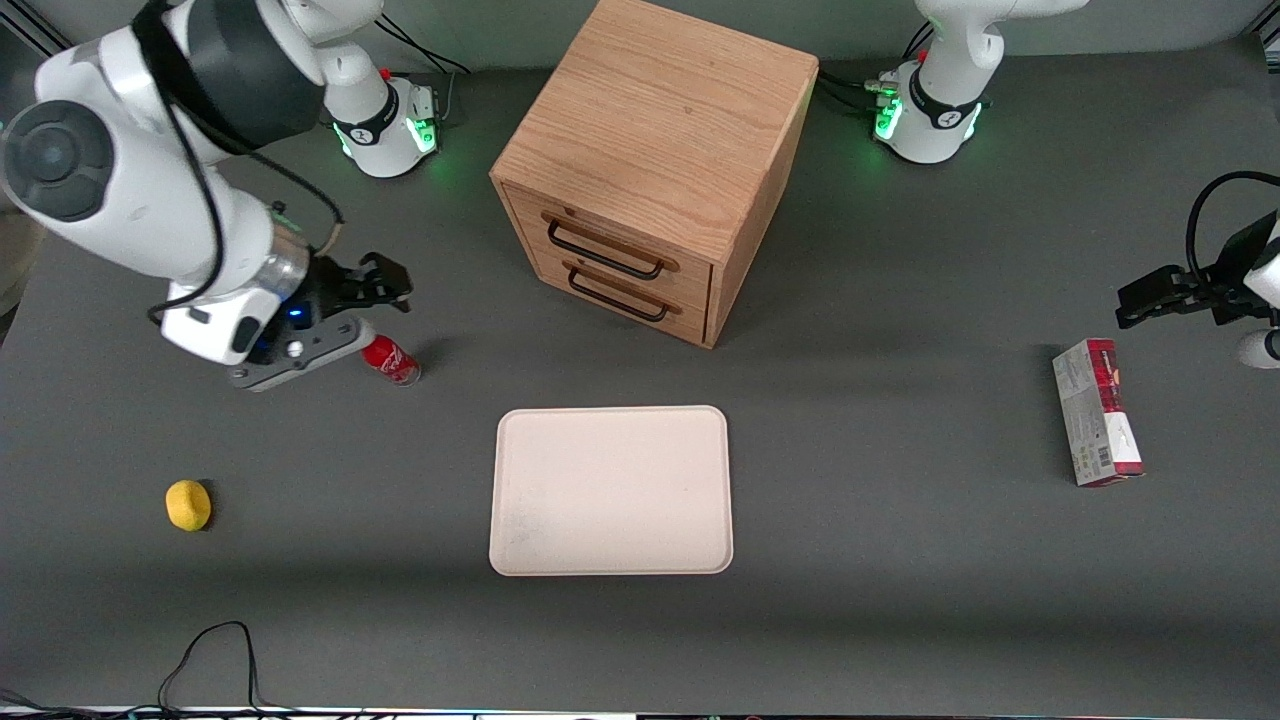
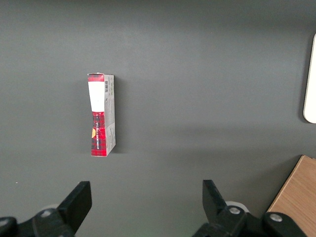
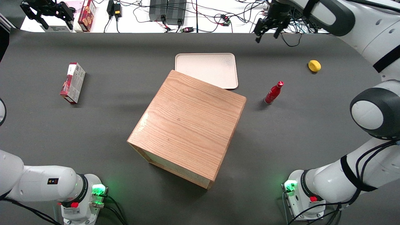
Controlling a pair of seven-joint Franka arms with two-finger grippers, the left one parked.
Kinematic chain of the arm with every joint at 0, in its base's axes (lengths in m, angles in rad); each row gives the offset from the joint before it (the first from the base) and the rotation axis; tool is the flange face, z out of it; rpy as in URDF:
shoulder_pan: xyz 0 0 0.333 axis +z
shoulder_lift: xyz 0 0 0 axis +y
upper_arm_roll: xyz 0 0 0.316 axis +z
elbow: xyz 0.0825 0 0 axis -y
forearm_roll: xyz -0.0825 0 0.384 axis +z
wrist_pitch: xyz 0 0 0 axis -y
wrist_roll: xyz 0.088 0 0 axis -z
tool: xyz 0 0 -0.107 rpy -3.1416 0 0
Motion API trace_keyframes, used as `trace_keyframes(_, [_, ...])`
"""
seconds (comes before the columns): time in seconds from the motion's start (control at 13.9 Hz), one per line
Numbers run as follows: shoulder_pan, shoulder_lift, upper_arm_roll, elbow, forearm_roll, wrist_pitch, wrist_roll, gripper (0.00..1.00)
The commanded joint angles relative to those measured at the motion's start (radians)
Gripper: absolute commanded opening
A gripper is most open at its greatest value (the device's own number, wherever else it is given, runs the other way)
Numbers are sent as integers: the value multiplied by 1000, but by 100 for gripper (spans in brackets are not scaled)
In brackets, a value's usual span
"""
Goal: Open upper drawer
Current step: 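Move the right gripper toward the upper drawer's black handle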
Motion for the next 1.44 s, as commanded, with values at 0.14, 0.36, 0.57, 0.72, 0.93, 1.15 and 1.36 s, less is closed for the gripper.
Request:
trace_keyframes(0.14, [22,106,20,88,203,0,-228,100])
trace_keyframes(0.36, [52,146,32,88,235,57,-303,100])
trace_keyframes(0.57, [52,180,66,99,261,59,-312,100])
trace_keyframes(0.72, [52,188,91,99,261,60,-311,100])
trace_keyframes(0.93, [88,208,95,90,261,94,-305,100])
trace_keyframes(1.15, [137,212,95,73,253,102,-299,100])
trace_keyframes(1.36, [162,220,95,61,249,102,-299,100])
